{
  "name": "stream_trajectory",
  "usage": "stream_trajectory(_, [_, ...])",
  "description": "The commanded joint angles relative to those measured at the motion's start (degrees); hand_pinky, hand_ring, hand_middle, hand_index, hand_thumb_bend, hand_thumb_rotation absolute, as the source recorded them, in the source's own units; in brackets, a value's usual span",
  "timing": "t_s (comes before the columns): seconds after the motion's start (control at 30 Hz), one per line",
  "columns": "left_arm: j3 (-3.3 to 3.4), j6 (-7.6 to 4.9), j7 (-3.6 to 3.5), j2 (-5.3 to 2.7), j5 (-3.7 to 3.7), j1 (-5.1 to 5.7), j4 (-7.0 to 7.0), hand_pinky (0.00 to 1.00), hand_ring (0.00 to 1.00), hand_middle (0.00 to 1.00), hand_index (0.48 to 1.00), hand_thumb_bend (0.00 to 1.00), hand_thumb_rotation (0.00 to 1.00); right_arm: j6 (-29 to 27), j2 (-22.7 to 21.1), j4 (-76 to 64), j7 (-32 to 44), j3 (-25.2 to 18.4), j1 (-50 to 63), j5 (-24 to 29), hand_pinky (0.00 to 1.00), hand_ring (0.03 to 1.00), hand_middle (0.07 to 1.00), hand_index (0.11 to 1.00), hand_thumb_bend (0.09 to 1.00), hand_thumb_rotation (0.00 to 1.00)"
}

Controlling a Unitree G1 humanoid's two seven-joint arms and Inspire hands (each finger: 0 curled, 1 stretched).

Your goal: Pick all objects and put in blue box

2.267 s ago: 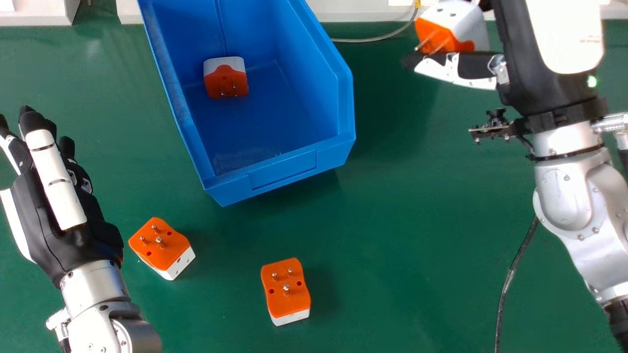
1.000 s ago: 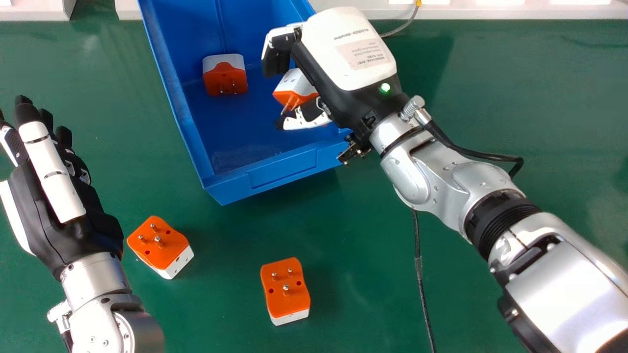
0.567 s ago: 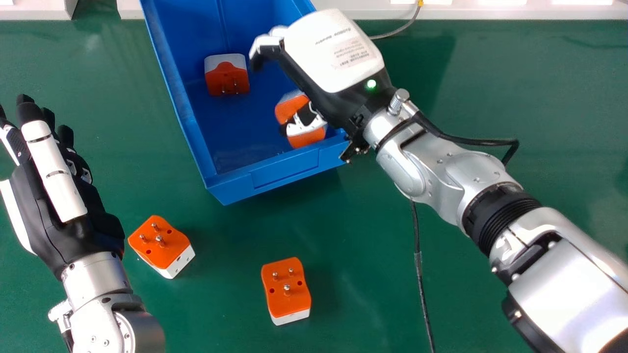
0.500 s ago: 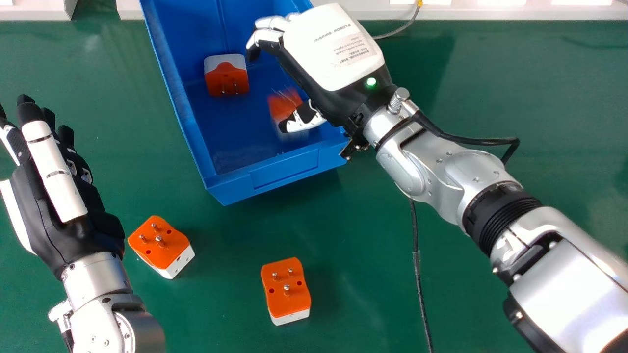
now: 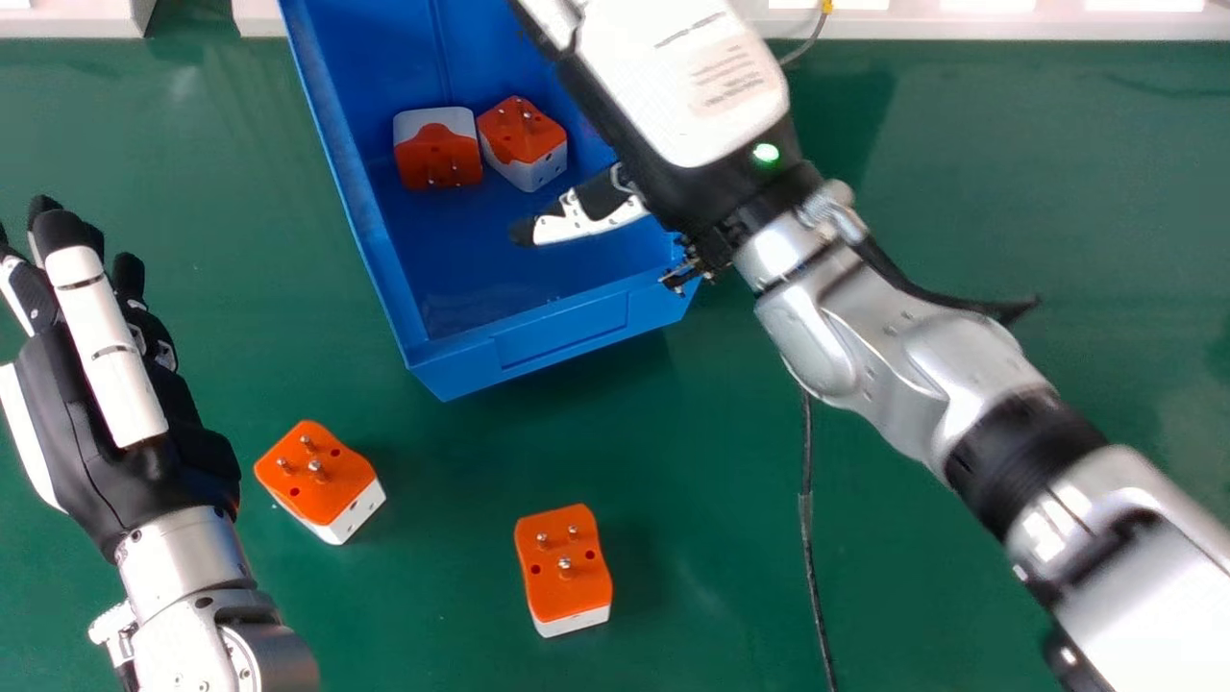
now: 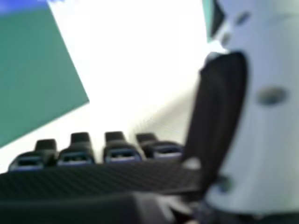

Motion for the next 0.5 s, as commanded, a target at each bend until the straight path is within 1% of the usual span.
stream_trajectory(0.0, [-0.26, -0.26, -0.26, -1.62, 0.20, 1.30, -1.85, 0.99, 1.00, 1.00, 1.000, 0.53, 0.76, -1.76, -1.23, -7.14, -3.29, -2.83, 6.16, 1.87, 1.00, 1.000, 1.000, 1.000, 0.969, 0.49])
stream_trajectory(0.03, [-0.32, -0.09, -0.17, -1.62, 0.30, 1.51, -1.94, 0.99, 1.00, 1.00, 1.000, 0.53, 0.76, -2.78, -1.34, -9.81, -4.37, -3.64, 9.49, 2.54, 1.00, 1.000, 1.000, 1.000, 0.969, 0.49])
stream_trajectory(0.1, [-0.59, 0.23, -0.03, -1.67, 0.40, 2.05, -2.42, 0.99, 1.00, 1.00, 1.000, 0.55, 0.76, -4.69, -1.32, -13.70, -6.28, -4.76, 15.24, 3.09, 0.99, 1.000, 1.000, 1.000, 0.992, 0.59])
stream_trajectory(0.17, [-0.86, 0.57, -0.14, -1.82, 0.02, 2.62, -3.20, 0.99, 1.00, 1.00, 1.000, 0.56, 0.75, -7.53, -0.89, -15.28, -8.53, -5.32, 20.53, 3.82, 0.99, 1.000, 1.000, 1.000, 0.999, 0.64])
stream_trajectory(0.2, [-0.94, 0.73, -0.14, -1.87, -0.05, 2.88, -3.58, 0.99, 1.00, 1.00, 1.000, 0.56, 0.75, -9.85, -0.71, -15.37, -8.44, -5.47, 23.41, 5.24, 0.99, 1.000, 1.000, 1.000, 0.999, 0.64])
stream_trajectory(0.23, [-0.97, 0.85, -0.08, -1.84, 0.01, 3.06, -3.81, 1.00, 1.00, 1.00, 1.000, 0.56, 0.75, -12.43, -0.61, -14.71, -8.12, -5.48, 25.87, 6.63, 0.97, 1.000, 1.000, 1.000, 1.000, 0.64])
stream_trajectory(0.3, [-0.90, 1.26, -0.06, -1.53, -0.03, 3.35, -4.01, 1.00, 1.00, 1.00, 1.000, 0.56, 0.75, -16.30, -0.85, -12.18, -5.99, -4.67, 30.42, 8.39, 0.91, 0.983, 0.993, 1.000, 1.000, 0.63])
stream_trajectory(0.33, [-0.91, 1.43, -0.21, -1.36, -0.16, 3.43, -4.02, 0.99, 1.00, 1.00, 1.000, 0.56, 0.75, -17.41, -1.29, -10.48, -3.56, -3.55, 32.34, 8.77, 0.85, 0.956, 0.973, 1.000, 1.000, 0.63])
stream_trajectory(0.37, [-0.91, 1.55, -0.34, -1.25, -0.29, 3.55, -4.11, 0.99, 1.00, 1.00, 1.000, 0.56, 0.75, -18.05, -1.54, -9.48, -1.79, -2.89, 33.57, 8.89, 0.85, 0.956, 0.973, 1.000, 1.000, 0.63])
stream_trajectory(0.4, [-0.97, 1.65, -0.36, -1.18, -0.17, 3.67, -4.23, 0.99, 1.00, 1.00, 1.000, 0.56, 0.75, -18.32, -1.63, -8.44, -0.18, -2.08, 34.74, 8.54, 0.83, 0.948, 0.975, 1.000, 1.000, 0.64])
stream_trajectory(0.47, [-0.98, 1.88, -0.33, -1.25, -0.22, 3.73, -4.32, 0.99, 1.00, 1.00, 1.000, 0.56, 0.74, -18.36, -1.03, -5.78, 1.02, -0.13, 36.67, 6.80, 0.82, 0.937, 0.973, 1.000, 1.000, 0.63])
